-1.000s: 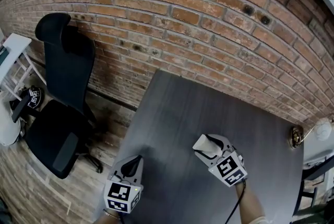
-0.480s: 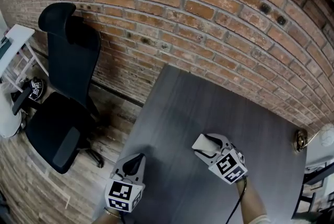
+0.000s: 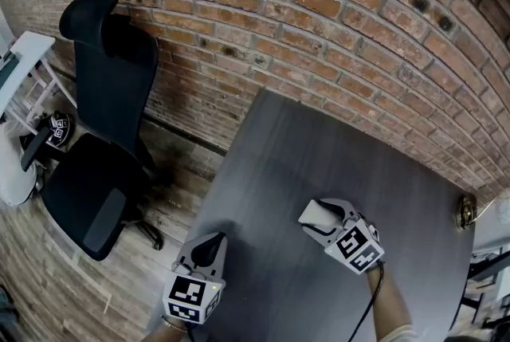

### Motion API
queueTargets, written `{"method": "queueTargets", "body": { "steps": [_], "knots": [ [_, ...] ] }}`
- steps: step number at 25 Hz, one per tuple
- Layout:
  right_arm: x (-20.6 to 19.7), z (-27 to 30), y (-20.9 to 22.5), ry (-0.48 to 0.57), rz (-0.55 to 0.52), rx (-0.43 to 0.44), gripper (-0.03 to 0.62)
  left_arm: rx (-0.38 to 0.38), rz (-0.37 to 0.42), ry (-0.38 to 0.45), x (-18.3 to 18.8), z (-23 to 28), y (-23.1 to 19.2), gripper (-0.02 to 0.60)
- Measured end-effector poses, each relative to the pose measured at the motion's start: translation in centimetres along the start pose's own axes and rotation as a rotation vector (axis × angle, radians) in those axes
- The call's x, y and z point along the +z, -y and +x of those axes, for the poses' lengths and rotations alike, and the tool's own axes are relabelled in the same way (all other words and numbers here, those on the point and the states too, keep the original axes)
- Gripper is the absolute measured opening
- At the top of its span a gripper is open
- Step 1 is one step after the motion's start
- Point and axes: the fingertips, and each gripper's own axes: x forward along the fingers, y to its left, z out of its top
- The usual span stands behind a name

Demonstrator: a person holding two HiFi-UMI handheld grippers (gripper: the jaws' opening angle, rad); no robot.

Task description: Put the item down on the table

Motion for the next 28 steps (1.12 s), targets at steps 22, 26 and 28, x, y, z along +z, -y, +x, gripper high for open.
{"method": "queueTargets", "body": {
  "steps": [22, 26, 28],
  "knots": [
    [-1.4, 1.8, 0.0, -0.151, -0.023, -0.010, 0.300, -0.020, -0.006, -0.007, -0.4, -0.7, 0.0, 0.015],
    [-1.5, 1.3, 0.3, -0.140, 0.003, -0.036, 0.307, -0.022, -0.003, -0.009, -0.4, -1.0, 0.3, 0.015],
    [-1.6, 1.0, 0.5, -0.126, 0.008, -0.057, 0.307, -0.021, -0.002, -0.004, -0.3, -1.1, 0.4, 0.015]
  ]
}}
